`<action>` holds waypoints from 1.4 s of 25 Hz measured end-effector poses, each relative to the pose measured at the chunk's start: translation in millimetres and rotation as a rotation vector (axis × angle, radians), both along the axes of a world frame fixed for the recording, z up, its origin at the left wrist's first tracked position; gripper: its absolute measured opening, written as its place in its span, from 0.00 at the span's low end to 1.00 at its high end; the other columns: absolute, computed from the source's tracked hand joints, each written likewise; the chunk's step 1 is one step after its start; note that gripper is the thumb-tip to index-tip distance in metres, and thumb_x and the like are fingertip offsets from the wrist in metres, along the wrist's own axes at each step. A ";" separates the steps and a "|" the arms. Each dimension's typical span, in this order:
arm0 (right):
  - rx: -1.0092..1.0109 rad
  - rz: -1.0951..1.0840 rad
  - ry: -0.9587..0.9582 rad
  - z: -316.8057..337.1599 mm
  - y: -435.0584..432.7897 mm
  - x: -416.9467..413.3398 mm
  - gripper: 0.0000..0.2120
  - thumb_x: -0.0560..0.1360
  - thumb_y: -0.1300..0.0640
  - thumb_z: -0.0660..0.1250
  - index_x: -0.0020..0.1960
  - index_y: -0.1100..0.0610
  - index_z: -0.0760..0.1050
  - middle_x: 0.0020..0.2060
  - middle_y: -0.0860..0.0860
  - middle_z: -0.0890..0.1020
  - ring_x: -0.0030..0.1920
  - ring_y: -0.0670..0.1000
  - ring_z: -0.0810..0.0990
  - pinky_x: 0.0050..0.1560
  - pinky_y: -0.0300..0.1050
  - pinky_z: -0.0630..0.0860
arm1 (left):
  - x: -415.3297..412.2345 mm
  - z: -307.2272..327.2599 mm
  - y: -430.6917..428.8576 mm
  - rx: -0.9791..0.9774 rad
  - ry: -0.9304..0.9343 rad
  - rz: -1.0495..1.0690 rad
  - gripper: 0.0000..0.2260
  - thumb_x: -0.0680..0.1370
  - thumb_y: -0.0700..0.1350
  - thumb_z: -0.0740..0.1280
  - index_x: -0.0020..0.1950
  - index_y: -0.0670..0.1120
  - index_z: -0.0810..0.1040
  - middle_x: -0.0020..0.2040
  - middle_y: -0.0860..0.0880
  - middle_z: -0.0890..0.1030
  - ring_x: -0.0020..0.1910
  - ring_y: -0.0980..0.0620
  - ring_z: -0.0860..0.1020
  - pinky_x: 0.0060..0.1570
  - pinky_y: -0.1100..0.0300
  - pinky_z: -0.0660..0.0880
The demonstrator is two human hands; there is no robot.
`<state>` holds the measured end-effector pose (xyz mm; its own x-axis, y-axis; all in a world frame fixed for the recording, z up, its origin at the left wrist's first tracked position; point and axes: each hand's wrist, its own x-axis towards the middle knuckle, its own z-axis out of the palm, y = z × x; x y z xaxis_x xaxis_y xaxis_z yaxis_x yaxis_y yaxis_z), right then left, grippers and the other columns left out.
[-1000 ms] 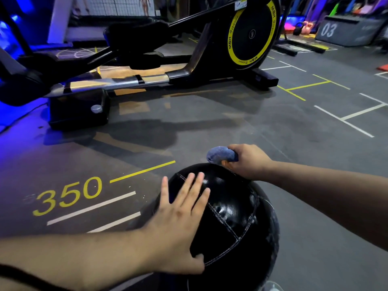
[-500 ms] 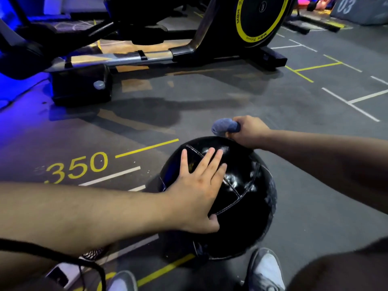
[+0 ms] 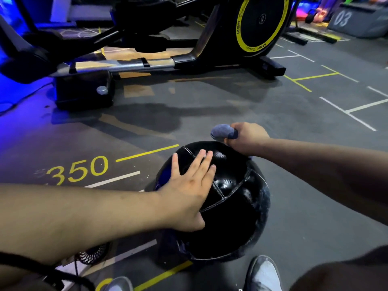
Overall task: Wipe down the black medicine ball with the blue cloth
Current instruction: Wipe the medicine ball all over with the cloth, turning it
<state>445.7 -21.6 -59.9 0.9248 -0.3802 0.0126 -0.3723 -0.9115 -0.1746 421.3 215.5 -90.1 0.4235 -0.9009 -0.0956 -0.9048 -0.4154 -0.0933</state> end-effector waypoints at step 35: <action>0.068 0.199 -0.246 -15.7 -1.0 -41.5 0.12 0.74 0.48 0.65 0.56 0.49 0.77 0.53 0.52 0.84 0.54 0.58 0.82 0.49 0.49 0.78 | 85.5 -7.6 2.0 0.047 0.521 0.053 0.45 0.65 0.79 0.35 0.73 0.55 0.25 0.73 0.60 0.25 0.72 0.62 0.26 0.75 0.43 0.36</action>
<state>404.3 -22.6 -75.7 0.9534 -0.2001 0.2259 -0.1272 -0.9452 -0.3007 506.9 217.5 -97.7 0.3542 -0.8691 -0.3452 -0.8139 -0.4683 0.3438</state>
